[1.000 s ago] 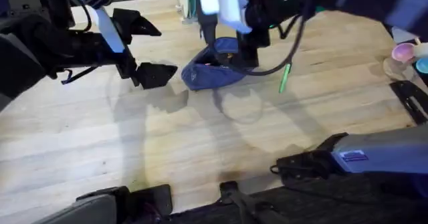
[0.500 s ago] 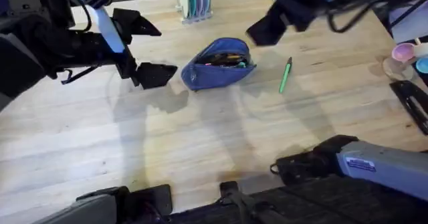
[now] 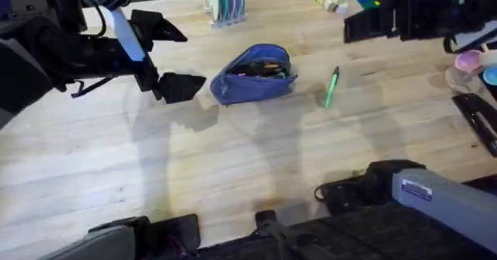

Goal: Unzip the bag, pick up the pens from the table one at a time and place them inside, then zip the bag closed.

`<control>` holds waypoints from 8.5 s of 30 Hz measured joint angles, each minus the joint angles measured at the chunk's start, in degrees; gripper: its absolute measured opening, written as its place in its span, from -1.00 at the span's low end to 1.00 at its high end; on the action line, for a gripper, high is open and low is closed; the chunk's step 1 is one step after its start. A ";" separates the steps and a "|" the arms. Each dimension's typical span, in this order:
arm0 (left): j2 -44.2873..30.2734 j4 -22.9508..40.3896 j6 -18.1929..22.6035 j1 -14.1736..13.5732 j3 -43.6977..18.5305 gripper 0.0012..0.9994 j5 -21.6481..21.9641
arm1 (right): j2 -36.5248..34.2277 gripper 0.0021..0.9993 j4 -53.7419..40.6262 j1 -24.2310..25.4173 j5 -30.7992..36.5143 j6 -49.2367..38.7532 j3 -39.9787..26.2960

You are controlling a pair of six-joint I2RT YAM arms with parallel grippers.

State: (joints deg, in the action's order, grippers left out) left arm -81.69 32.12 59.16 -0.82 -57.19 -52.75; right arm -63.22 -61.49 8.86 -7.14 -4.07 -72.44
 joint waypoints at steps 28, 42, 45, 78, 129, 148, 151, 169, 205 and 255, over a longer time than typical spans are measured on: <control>0.00 0.00 0.00 0.00 0.00 0.99 0.02 | -7.95 1.00 17.22 0.00 7.87 16.42 15.74; 0.00 0.00 0.00 0.00 0.00 0.99 0.02 | -18.68 1.00 27.43 -0.42 8.02 23.89 23.34; 0.00 0.00 0.00 0.00 0.00 0.99 0.02 | -21.72 0.99 28.39 -0.52 8.02 25.26 23.34; 0.00 0.00 0.00 0.00 0.00 0.99 0.02 | -16.83 -0.94 33.69 -4.11 9.51 24.59 17.66; 0.00 0.00 0.00 0.00 0.00 0.99 0.02 | -16.73 -0.94 37.00 -26.97 -11.88 -65.55 16.87; 0.00 0.00 0.00 0.00 0.00 0.99 0.02 | -26.52 0.64 41.08 -27.89 -7.40 -71.88 16.53; 0.00 0.00 0.00 0.00 0.00 0.99 0.02 | -26.51 0.99 41.52 -27.87 -7.04 -72.31 15.93; 0.00 0.20 0.00 0.00 0.00 0.99 1.81 | -23.74 1.00 40.56 -27.87 -6.20 -67.87 15.93; -10.57 5.60 24.41 0.00 0.00 0.99 7.30 | 7.91 1.00 24.63 -27.98 -10.60 43.50 15.96; -15.23 5.90 24.92 0.00 0.00 0.99 7.30 | -26.53 0.99 51.67 -48.61 7.78 52.52 15.96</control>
State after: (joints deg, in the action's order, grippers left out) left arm -96.92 38.02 84.07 -0.82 -57.19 -45.45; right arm -89.75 -9.83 -39.75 0.64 48.45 -56.49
